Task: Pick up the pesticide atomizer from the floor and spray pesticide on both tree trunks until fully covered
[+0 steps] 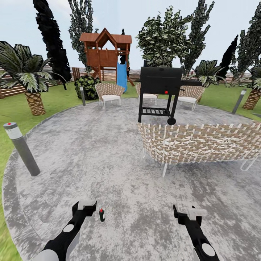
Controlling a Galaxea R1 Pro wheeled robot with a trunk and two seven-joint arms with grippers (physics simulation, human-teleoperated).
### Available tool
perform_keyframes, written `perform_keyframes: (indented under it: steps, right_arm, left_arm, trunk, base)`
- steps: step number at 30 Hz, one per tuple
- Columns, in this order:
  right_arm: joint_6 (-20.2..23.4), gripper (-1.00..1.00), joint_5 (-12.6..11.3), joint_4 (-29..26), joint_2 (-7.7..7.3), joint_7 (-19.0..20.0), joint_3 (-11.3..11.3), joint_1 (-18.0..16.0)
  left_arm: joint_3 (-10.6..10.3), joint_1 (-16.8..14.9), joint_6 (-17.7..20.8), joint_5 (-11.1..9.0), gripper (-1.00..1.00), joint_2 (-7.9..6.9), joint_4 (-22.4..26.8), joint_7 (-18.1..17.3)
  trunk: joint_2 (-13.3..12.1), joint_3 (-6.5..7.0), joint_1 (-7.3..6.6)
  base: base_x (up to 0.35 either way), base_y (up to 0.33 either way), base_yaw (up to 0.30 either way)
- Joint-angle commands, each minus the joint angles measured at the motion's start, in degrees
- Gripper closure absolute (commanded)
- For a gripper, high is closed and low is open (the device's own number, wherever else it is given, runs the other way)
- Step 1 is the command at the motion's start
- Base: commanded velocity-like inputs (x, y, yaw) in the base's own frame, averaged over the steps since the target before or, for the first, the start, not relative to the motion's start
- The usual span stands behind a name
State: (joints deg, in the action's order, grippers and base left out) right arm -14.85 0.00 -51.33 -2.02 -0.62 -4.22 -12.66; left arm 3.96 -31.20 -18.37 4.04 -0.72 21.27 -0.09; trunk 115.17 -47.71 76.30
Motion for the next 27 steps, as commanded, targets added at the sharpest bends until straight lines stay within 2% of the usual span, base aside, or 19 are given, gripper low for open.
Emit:
perform_keyframes:
  steps: [1,6,11,27]
  right_arm:
    - [0.0,-1.00,0.0,0.0,0.00,0.0,0.0,0.0]
    - [0.0,-1.00,0.0,0.0,0.00,0.0,0.0,0.0]
    - [0.0,-1.00,0.0,0.0,0.00,0.0,0.0,0.0]
    - [0.0,-1.00,0.0,0.0,0.00,-0.1,-0.1,0.0]
  left_arm:
    - [0.0,0.0,0.0,0.0,-1.00,-0.01,0.0,0.0]
    - [0.0,0.0,0.0,0.0,-1.00,-0.13,0.1,-0.1]
    - [-0.1,0.0,0.0,0.0,-1.00,-0.12,0.1,-0.1]
    - [-0.3,0.0,0.0,0.1,-1.00,-0.05,0.0,-0.1]
  trunk:
    - [0.0,0.00,0.00]
    - [0.0,0.00,0.00]
    - [2.0,-0.90,1.10]
    - [8.4,-5.06,4.61]
  base:
    - [0.070,-0.048,0.000]
    - [0.020,-0.014,0.000]
    - [0.002,-0.001,0.000]
    - [0.000,0.000,0.000]
